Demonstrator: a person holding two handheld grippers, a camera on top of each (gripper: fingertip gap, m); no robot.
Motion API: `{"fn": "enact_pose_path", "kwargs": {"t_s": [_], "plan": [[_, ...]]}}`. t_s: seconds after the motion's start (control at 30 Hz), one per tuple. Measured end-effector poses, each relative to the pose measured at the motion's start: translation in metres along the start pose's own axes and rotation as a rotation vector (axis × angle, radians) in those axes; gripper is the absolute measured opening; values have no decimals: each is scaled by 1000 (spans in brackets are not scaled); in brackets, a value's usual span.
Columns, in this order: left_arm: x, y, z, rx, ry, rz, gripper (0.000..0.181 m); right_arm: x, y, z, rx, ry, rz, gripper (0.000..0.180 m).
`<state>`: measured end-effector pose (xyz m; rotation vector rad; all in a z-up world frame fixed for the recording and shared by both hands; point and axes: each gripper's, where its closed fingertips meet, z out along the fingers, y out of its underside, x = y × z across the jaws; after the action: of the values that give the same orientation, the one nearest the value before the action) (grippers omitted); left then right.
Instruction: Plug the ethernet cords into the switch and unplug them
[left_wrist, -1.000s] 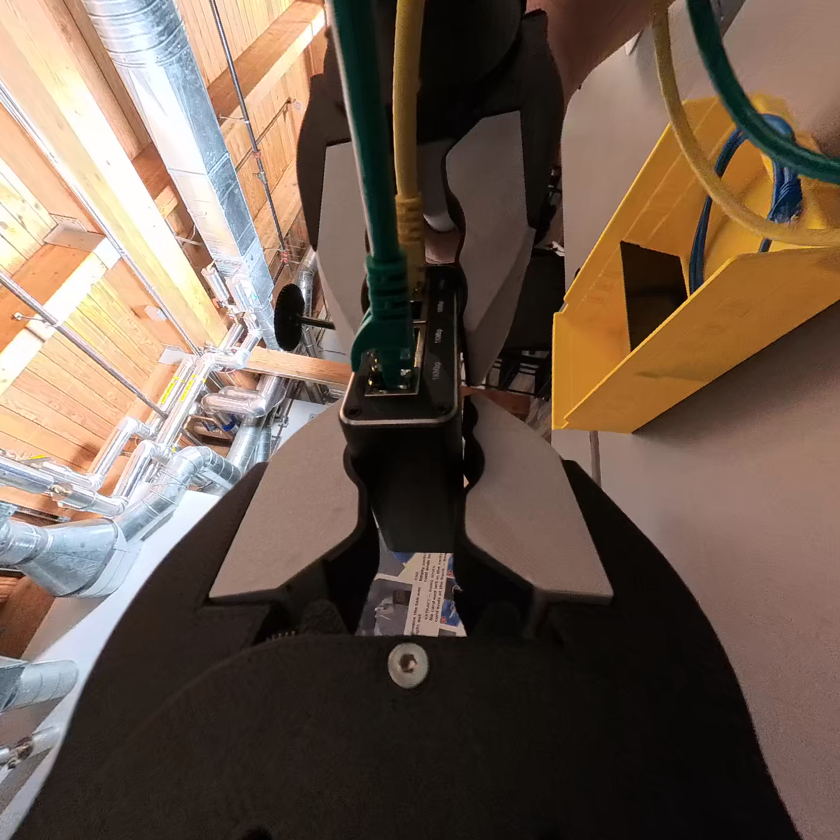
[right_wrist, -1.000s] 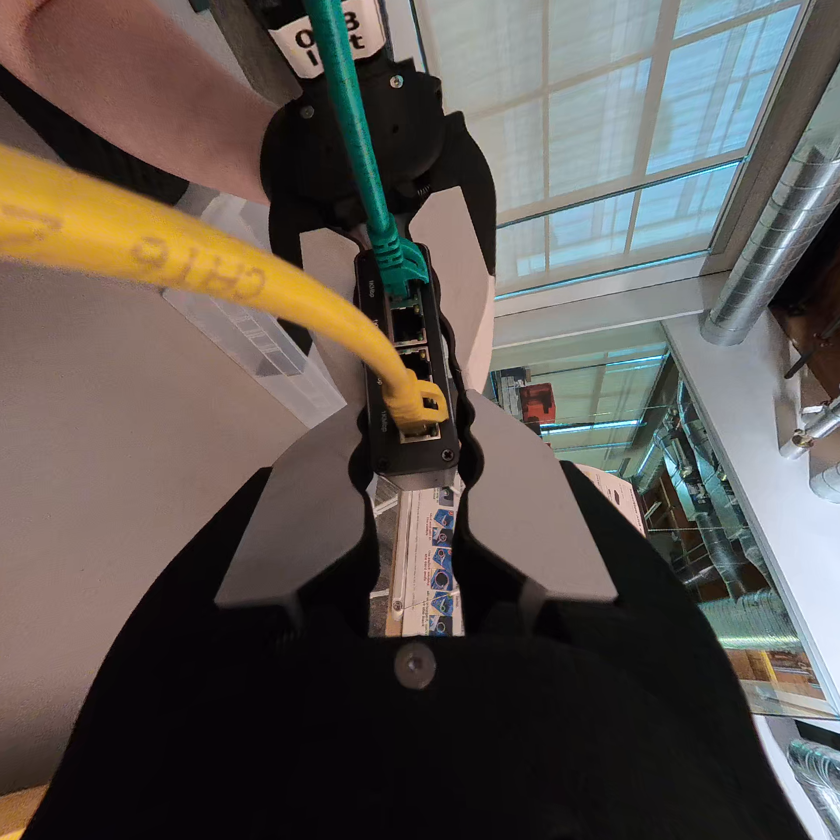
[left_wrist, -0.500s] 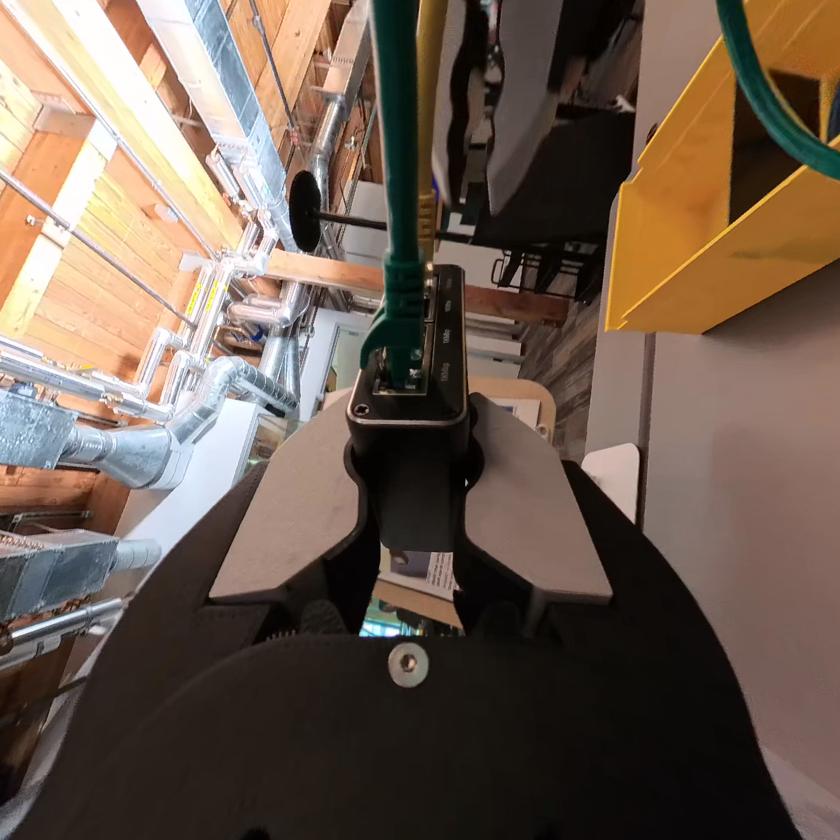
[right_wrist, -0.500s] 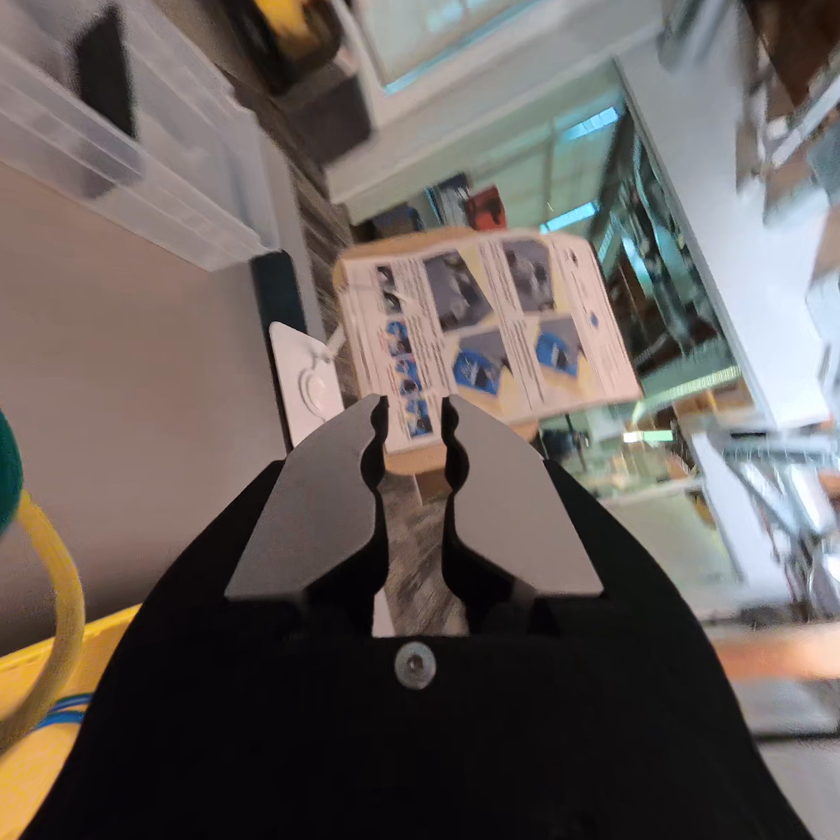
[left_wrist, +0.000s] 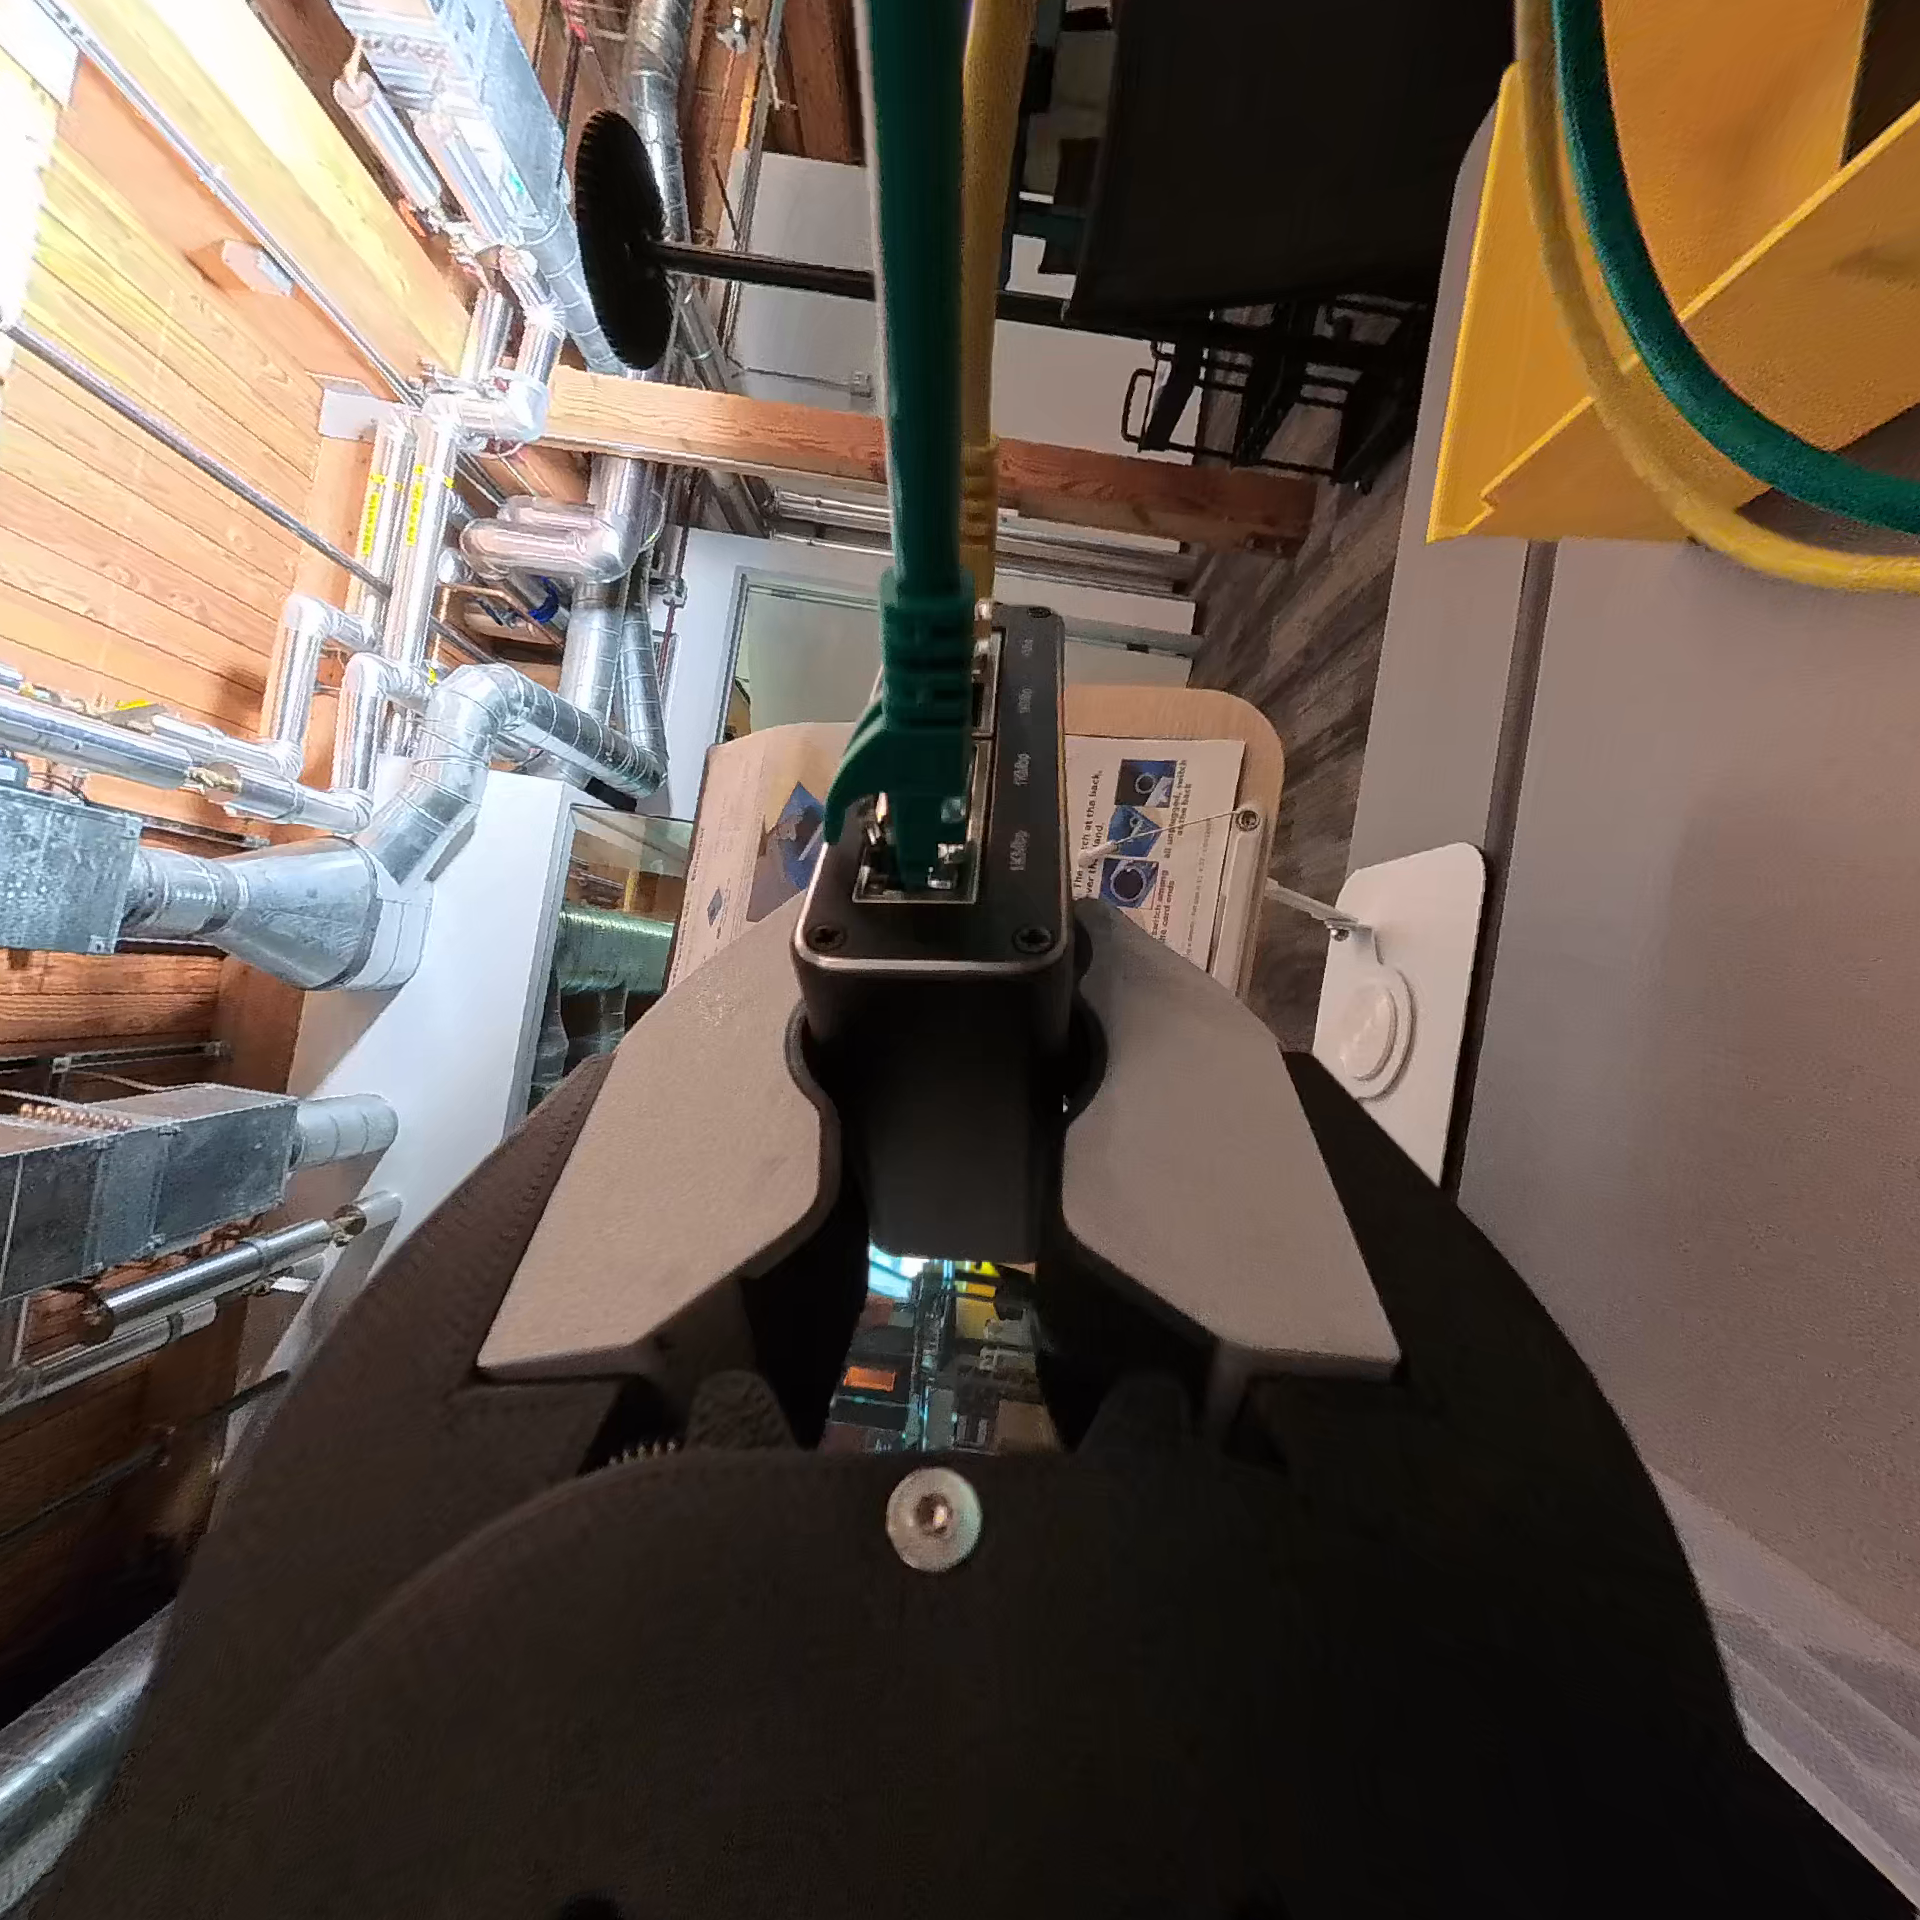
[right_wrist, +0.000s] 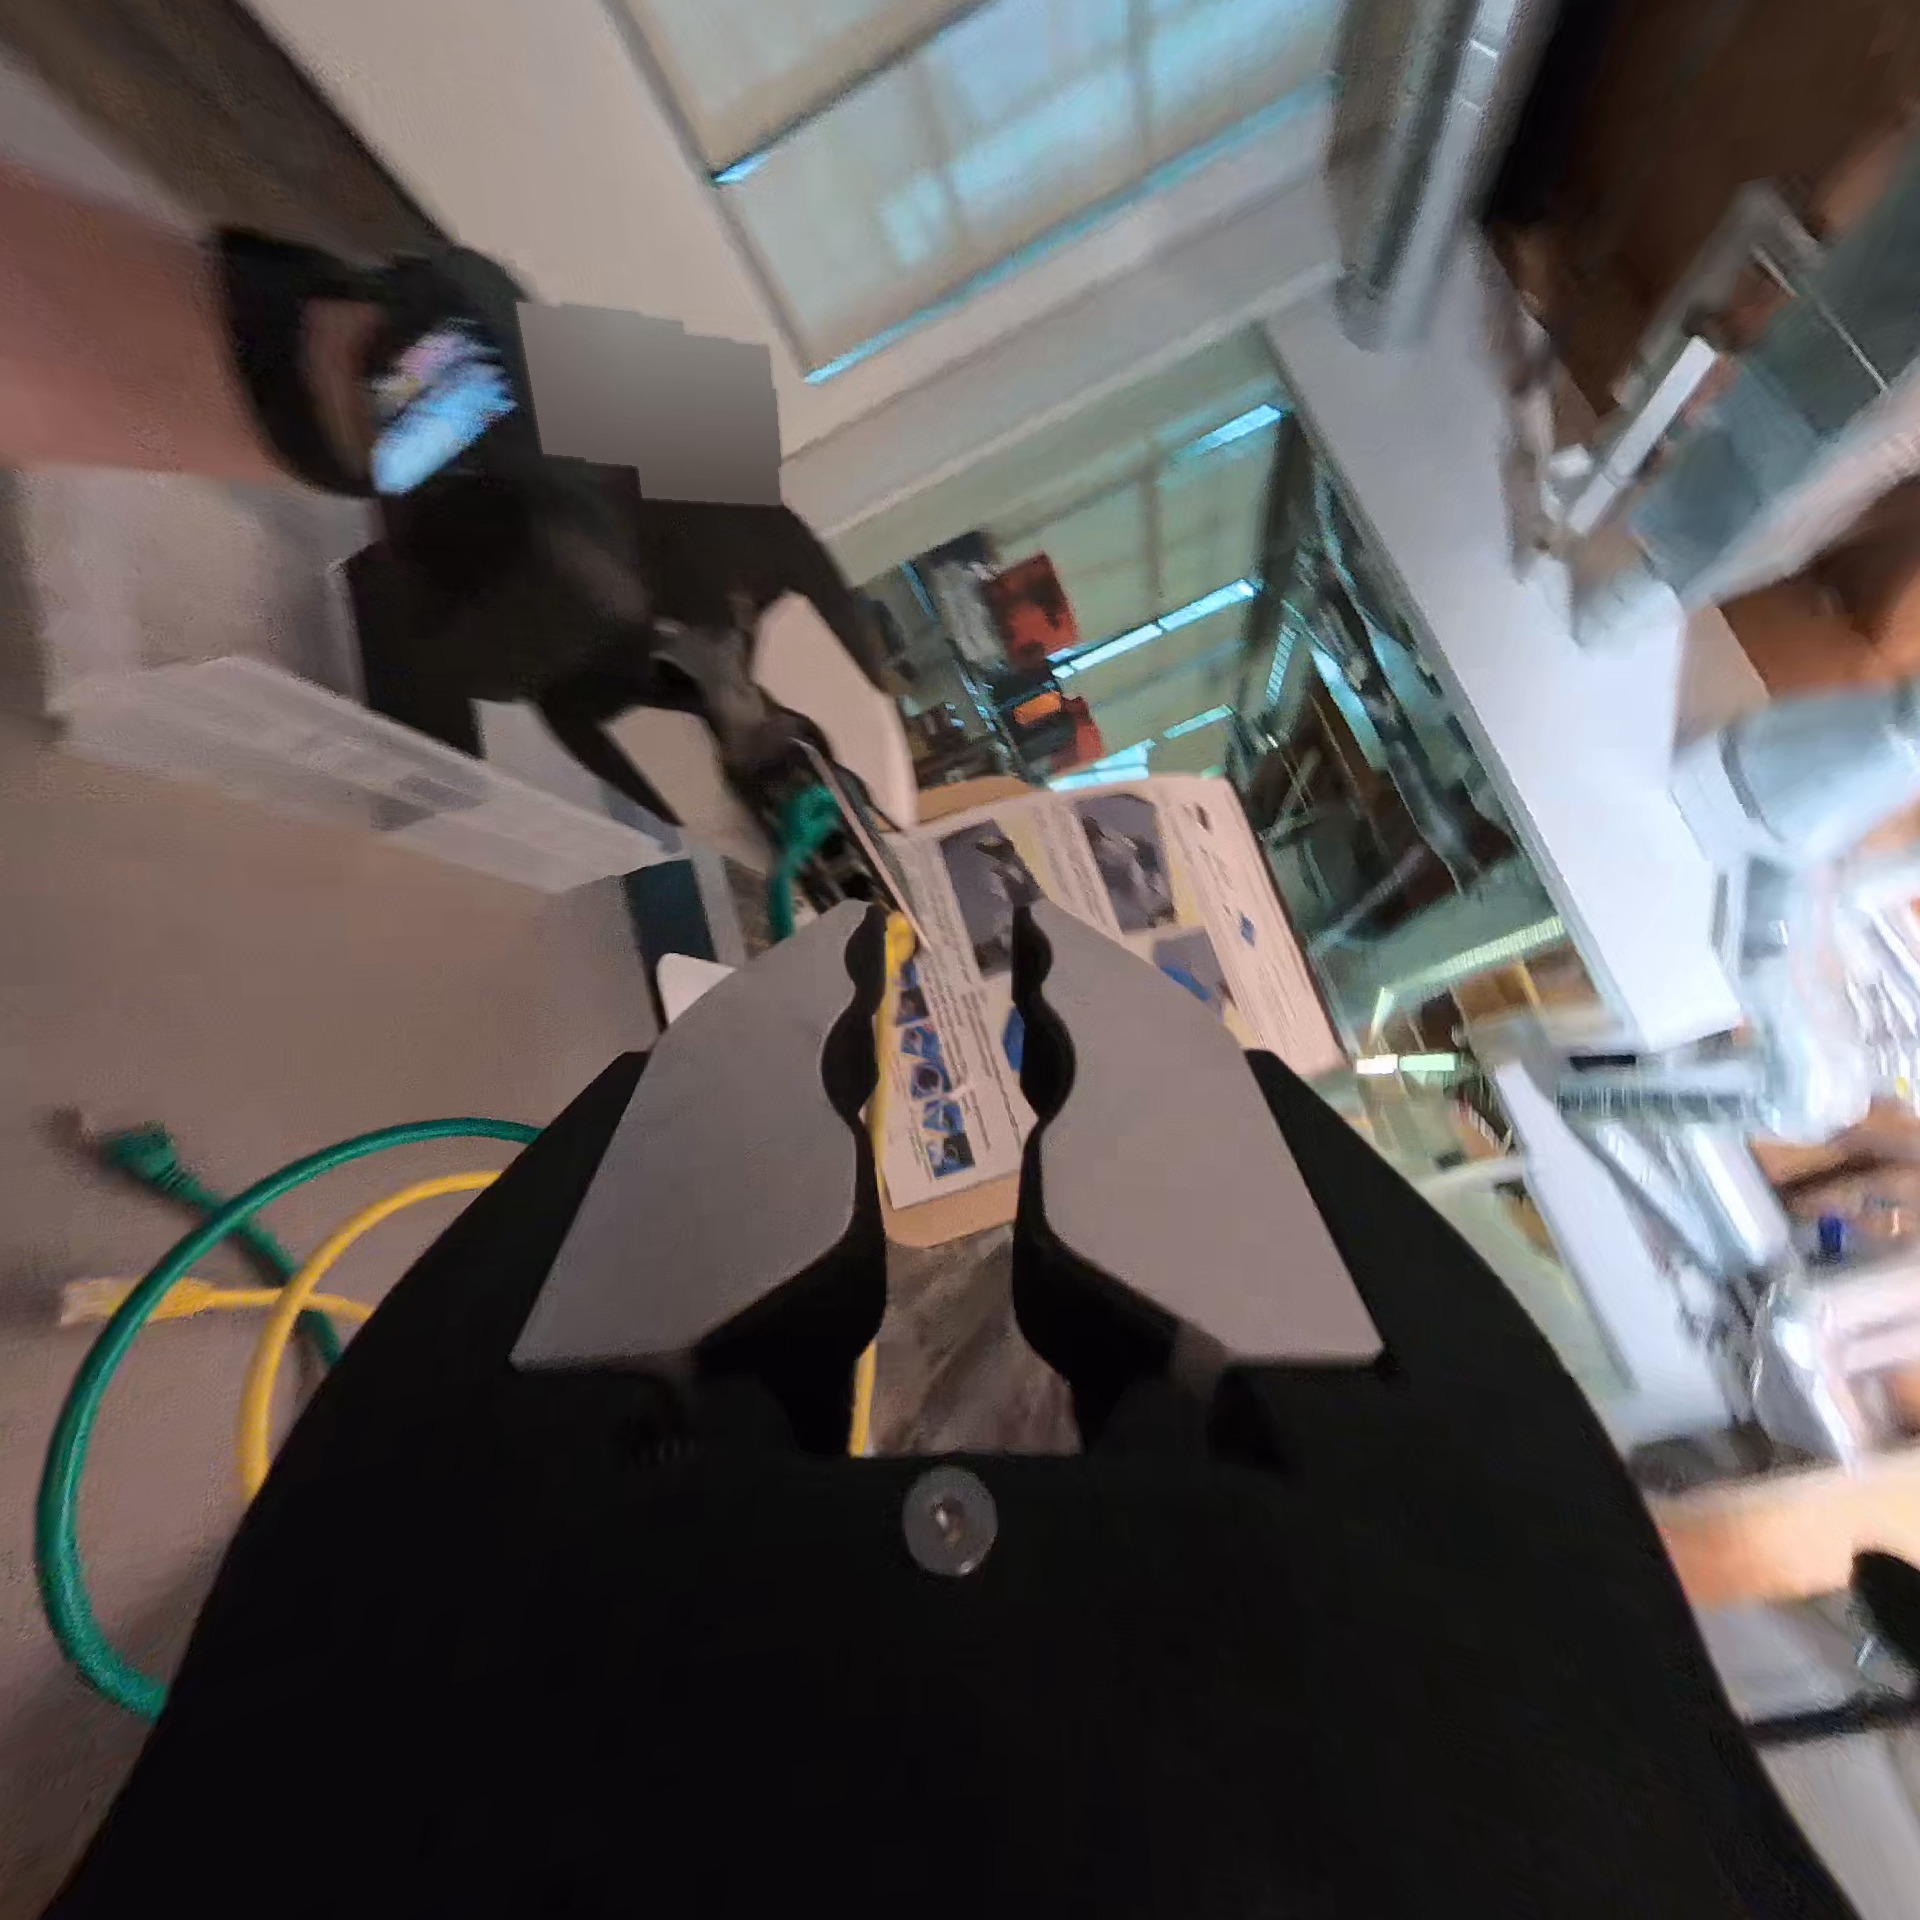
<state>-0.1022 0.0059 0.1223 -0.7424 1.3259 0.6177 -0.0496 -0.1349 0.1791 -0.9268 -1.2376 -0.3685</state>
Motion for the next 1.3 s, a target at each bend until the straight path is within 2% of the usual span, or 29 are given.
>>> {"fn": "enact_pose_path", "kwargs": {"t_s": [0.13, 0.23, 0.43, 0.7, 0.97, 1.3], "plan": [[5, -4, 1, -5, 20, 8, 36, -40, -1, 31, 0, -151, -214, 27], [7, -5, 1, -13, 29, 7, 36, -54, 14, 51, -71, -226, -214, 35], [11, -7, 3, -19, 44, 16, 36, -50, 32, 74, -174, -229, -314, 33], [11, -7, 3, -22, 51, 5, 37, -48, 34, 87, -182, -254, -477, 23], [8, -7, 2, -28, 42, 8, 36, -49, 29, 89, -112, -264, -415, 20], [8, -7, 2, -30, 37, 19, 37, -49, 31, 91, -128, -256, -406, 17]]}}
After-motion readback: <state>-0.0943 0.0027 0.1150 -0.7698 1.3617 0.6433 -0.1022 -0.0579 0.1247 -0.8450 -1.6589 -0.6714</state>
